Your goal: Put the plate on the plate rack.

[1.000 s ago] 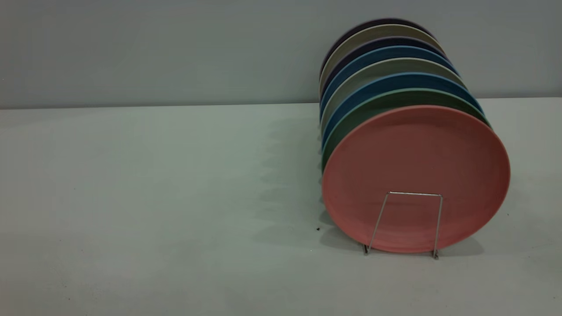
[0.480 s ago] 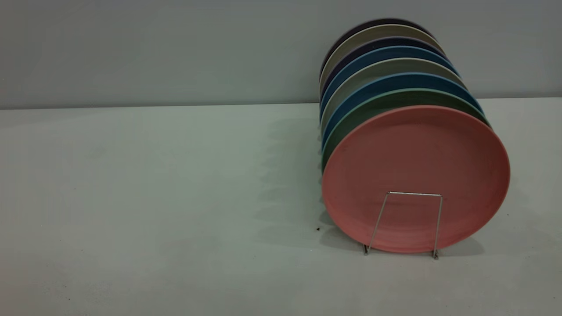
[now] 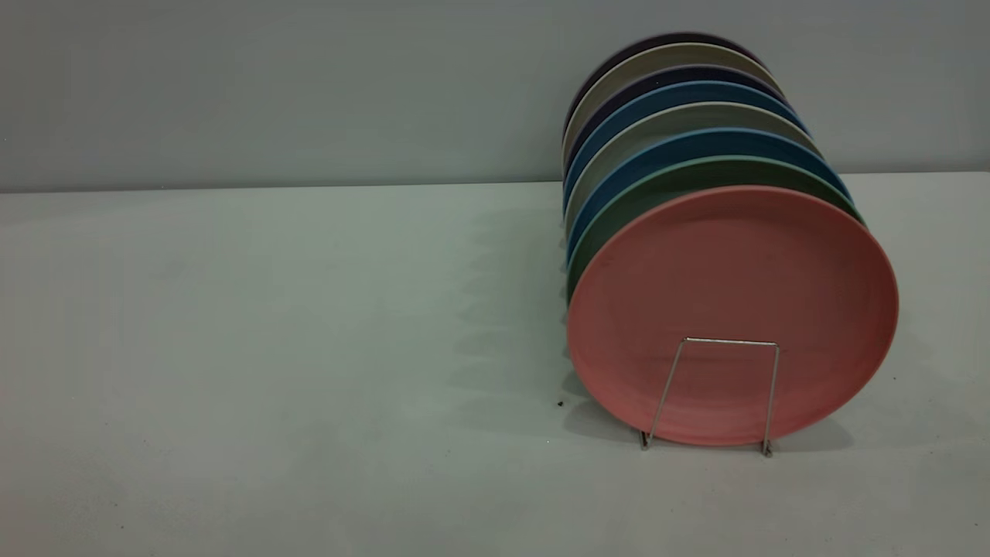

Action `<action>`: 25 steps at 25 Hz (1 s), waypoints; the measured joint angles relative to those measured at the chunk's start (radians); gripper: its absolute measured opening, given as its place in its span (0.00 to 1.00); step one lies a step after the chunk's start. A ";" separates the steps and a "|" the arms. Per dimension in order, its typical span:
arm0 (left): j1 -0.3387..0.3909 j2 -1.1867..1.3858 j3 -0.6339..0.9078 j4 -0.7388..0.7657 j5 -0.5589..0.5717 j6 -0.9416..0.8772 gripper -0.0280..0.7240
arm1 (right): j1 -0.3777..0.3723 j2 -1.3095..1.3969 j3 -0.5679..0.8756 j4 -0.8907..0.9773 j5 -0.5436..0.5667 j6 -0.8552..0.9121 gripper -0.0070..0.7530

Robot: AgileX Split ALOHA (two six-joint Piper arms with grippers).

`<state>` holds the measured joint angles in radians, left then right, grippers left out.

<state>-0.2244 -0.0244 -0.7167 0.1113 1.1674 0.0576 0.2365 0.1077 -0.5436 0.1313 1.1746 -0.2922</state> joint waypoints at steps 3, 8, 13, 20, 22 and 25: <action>-0.003 0.000 0.000 0.010 0.000 0.010 0.57 | 0.000 -0.027 0.022 0.017 -0.019 -0.005 0.43; -0.003 0.000 0.027 0.010 0.000 0.024 0.57 | 0.000 -0.053 0.048 0.021 -0.032 -0.005 0.43; -0.003 0.000 0.124 0.004 0.000 0.025 0.57 | 0.000 -0.055 0.050 0.023 -0.035 -0.006 0.43; -0.003 0.000 0.184 -0.001 -0.006 -0.067 0.57 | 0.000 -0.060 0.053 0.024 -0.034 -0.006 0.43; -0.003 0.000 0.207 -0.002 -0.007 -0.096 0.57 | 0.000 -0.060 0.053 0.024 -0.034 -0.006 0.43; -0.003 0.001 0.224 -0.003 -0.020 -0.106 0.55 | 0.000 -0.061 0.054 0.024 -0.034 -0.006 0.43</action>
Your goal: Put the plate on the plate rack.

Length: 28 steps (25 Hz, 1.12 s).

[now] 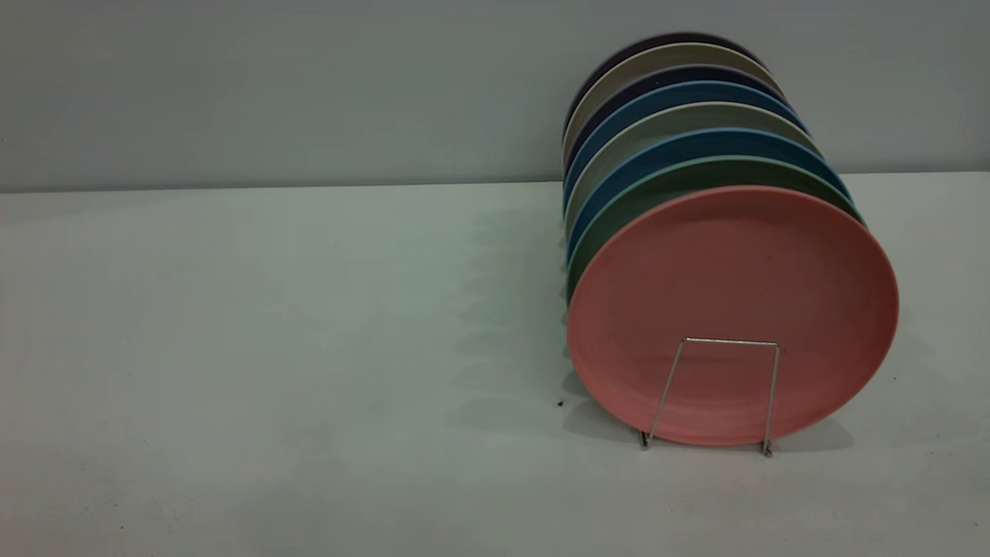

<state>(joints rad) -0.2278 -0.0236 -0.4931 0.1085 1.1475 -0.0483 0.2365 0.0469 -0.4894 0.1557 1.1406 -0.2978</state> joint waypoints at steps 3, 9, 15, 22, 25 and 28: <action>0.000 0.000 0.006 -0.002 -0.006 -0.004 0.51 | 0.000 -0.014 0.006 -0.012 0.001 0.023 0.42; 0.000 0.000 0.006 -0.003 -0.009 -0.007 0.41 | 0.000 -0.047 0.008 -0.036 0.003 0.058 0.37; 0.000 0.000 0.006 -0.003 -0.009 -0.011 0.36 | 0.000 -0.064 0.009 -0.037 0.003 0.060 0.33; 0.000 0.000 0.006 -0.003 -0.009 -0.011 0.36 | 0.000 -0.064 0.009 -0.037 0.003 0.060 0.33; 0.000 0.000 0.006 -0.003 -0.009 -0.011 0.36 | 0.000 -0.065 0.009 -0.037 0.003 0.060 0.33; 0.003 0.000 0.006 -0.003 -0.009 -0.011 0.36 | -0.008 -0.065 0.009 -0.037 0.003 0.060 0.33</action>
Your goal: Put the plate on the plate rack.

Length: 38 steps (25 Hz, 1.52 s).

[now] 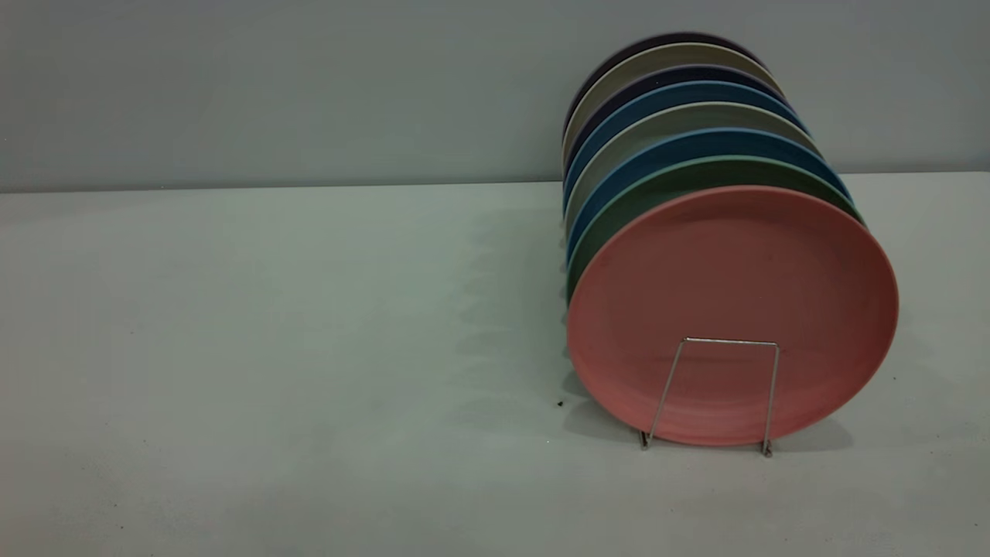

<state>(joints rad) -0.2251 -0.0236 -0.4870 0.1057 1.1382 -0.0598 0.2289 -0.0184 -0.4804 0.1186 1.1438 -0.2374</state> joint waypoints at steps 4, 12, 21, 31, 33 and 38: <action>0.063 0.000 0.000 0.000 0.000 -0.001 0.36 | -0.099 0.000 0.000 0.004 0.000 0.000 0.33; 0.182 0.000 0.000 0.000 0.000 -0.001 0.36 | -0.215 0.000 0.000 0.005 0.000 0.000 0.33; 0.201 0.000 0.000 0.000 0.000 -0.001 0.36 | -0.215 0.000 0.000 0.007 0.000 0.000 0.33; 0.201 0.000 0.000 0.000 0.000 -0.001 0.36 | -0.215 0.000 0.000 0.007 0.000 0.000 0.33; 0.201 0.000 0.000 0.000 0.000 -0.001 0.36 | -0.215 0.000 0.000 0.007 0.000 0.000 0.33; 0.201 0.000 0.000 0.000 0.000 -0.001 0.36 | -0.215 0.000 0.000 0.007 0.000 0.000 0.33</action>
